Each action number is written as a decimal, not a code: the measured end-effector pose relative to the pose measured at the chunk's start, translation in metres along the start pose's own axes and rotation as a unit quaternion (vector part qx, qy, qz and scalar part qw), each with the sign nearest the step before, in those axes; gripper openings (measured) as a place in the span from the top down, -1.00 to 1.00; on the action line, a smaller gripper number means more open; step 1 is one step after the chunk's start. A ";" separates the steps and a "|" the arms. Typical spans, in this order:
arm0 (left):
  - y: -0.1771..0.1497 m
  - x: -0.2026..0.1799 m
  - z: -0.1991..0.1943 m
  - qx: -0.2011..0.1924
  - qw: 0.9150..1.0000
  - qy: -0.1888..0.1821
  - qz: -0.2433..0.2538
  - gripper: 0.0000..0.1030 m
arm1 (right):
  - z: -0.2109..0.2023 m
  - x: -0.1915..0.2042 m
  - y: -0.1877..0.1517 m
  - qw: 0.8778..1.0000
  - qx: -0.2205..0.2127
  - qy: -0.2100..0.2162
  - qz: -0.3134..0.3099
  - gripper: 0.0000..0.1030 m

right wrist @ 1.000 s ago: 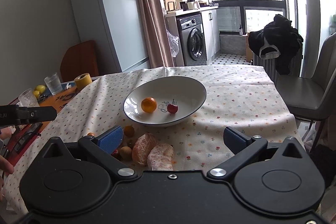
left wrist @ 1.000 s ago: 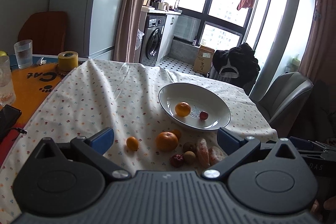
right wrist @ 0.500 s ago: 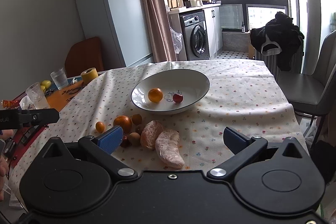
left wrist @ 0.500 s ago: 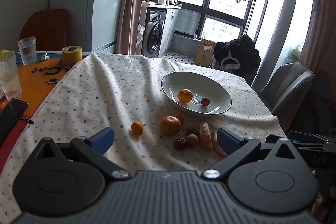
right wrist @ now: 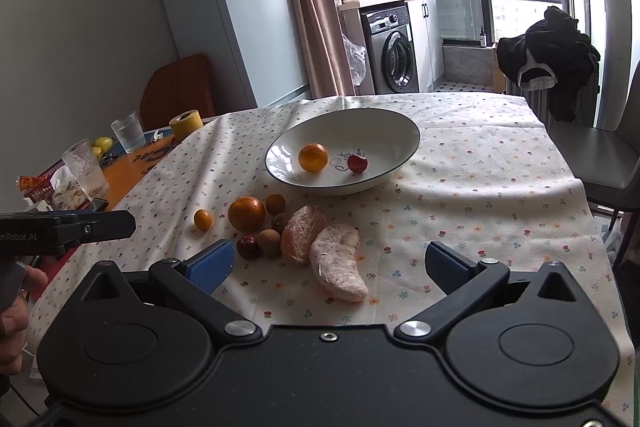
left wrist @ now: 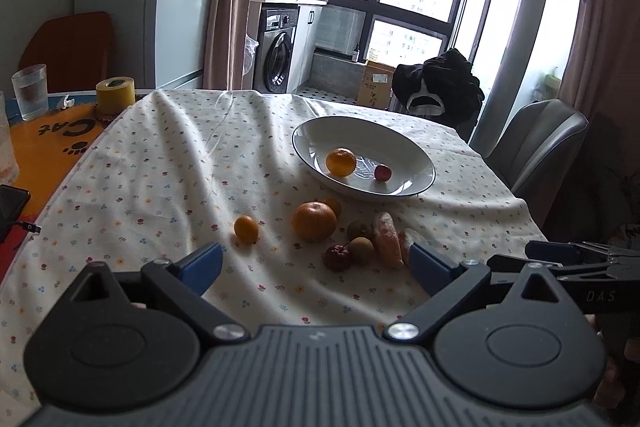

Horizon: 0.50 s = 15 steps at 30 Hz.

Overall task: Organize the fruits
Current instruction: 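Grasp a small dark red fruit with the left tool while the right tool approaches a wrapped pomelo segment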

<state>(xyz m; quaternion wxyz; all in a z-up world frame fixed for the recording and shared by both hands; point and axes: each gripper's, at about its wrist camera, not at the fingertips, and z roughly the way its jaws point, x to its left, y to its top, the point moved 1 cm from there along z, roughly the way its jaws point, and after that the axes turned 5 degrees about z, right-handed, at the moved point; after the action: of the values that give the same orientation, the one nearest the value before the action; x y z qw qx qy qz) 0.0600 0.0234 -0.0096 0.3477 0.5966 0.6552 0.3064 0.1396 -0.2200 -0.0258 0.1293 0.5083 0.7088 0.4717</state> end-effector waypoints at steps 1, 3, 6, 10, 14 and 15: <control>-0.001 0.000 0.002 0.002 1.000 -0.001 0.000 -0.86 | 0.002 0.000 -0.001 1.000 0.003 0.003 0.000 -0.96; -0.001 0.000 0.007 0.006 1.000 -0.004 0.000 -0.79 | 0.006 0.000 -0.003 1.000 0.010 0.006 -0.001 -0.87; -0.002 0.000 0.015 0.013 1.000 -0.008 0.001 -0.68 | 0.012 -0.002 -0.005 1.000 0.020 0.011 0.002 -0.73; -0.003 -0.002 0.025 0.021 1.000 -0.012 0.004 -0.55 | 0.021 -0.003 -0.008 0.999 0.030 0.014 0.002 -0.63; -0.005 -0.004 0.037 0.031 0.999 -0.020 0.004 -0.39 | 0.030 -0.006 -0.008 0.999 0.040 0.015 0.005 -0.53; -0.005 -0.004 0.040 0.034 0.999 -0.022 0.004 -0.36 | 0.031 -0.007 -0.008 0.999 0.042 0.015 0.006 -0.49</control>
<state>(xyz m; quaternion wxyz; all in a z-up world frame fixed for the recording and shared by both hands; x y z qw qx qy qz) 0.0904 0.0188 -0.0365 0.3400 0.6172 0.6552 0.2724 0.1586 -0.2093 -0.0508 0.0942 0.5104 0.7267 0.4500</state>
